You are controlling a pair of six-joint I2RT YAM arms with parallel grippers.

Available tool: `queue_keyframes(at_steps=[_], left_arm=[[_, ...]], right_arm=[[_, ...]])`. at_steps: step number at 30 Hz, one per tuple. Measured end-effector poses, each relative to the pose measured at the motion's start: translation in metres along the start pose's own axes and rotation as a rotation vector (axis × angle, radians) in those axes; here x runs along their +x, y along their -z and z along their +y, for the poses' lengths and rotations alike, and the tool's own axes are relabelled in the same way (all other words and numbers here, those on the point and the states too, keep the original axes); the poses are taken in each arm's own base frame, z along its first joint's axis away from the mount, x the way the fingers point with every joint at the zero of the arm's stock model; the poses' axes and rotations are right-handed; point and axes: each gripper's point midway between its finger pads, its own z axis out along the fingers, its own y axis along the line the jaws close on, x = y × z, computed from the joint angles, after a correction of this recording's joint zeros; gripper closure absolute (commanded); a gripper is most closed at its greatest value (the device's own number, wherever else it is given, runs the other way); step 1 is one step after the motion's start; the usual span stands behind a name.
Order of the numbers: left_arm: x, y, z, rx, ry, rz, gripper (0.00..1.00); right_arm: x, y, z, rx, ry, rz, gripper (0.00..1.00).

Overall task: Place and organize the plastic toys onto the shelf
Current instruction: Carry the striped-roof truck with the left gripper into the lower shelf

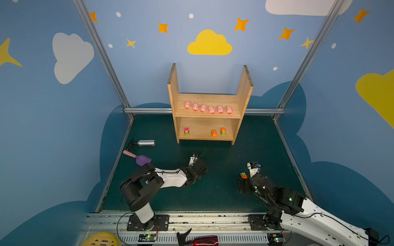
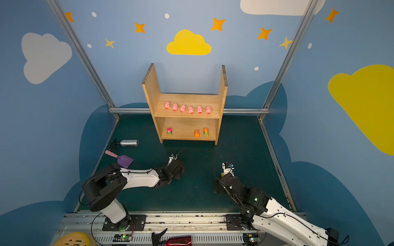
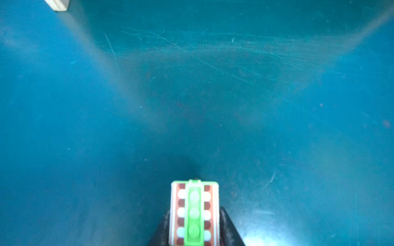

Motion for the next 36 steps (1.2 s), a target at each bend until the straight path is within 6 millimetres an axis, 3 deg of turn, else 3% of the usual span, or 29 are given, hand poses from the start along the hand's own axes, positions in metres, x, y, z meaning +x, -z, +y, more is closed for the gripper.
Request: queue_keyframes(at_steps=[8, 11, 21, 27, 31, 36], left_arm=[[0.002, 0.009, 0.004, 0.003, -0.021, 0.022, 0.72], [-0.007, 0.016, 0.006, -0.002, -0.022, 0.02, 0.72], [-0.107, 0.024, 0.01, 0.024, 0.079, -0.105, 0.72], [-0.164, 0.002, 0.005, 0.024, 0.086, -0.147, 0.72], [-0.185, -0.021, 0.005, 0.014, 0.078, -0.143, 0.72], [-0.198, -0.046, 0.01, -0.003, 0.076, -0.126, 0.72]], right_arm=[[-0.004, -0.002, 0.007, -0.009, 0.005, 0.01, 0.19], [-0.01, -0.001, 0.01, -0.015, -0.001, -0.001, 0.19], [-0.021, -0.002, 0.012, -0.006, 0.001, -0.017, 0.19], [-0.024, -0.003, 0.009, 0.007, 0.004, -0.017, 0.19], [-0.026, -0.004, 0.006, 0.011, 0.002, -0.014, 0.19], [-0.03, -0.005, 0.002, 0.022, -0.005, -0.017, 0.19]])
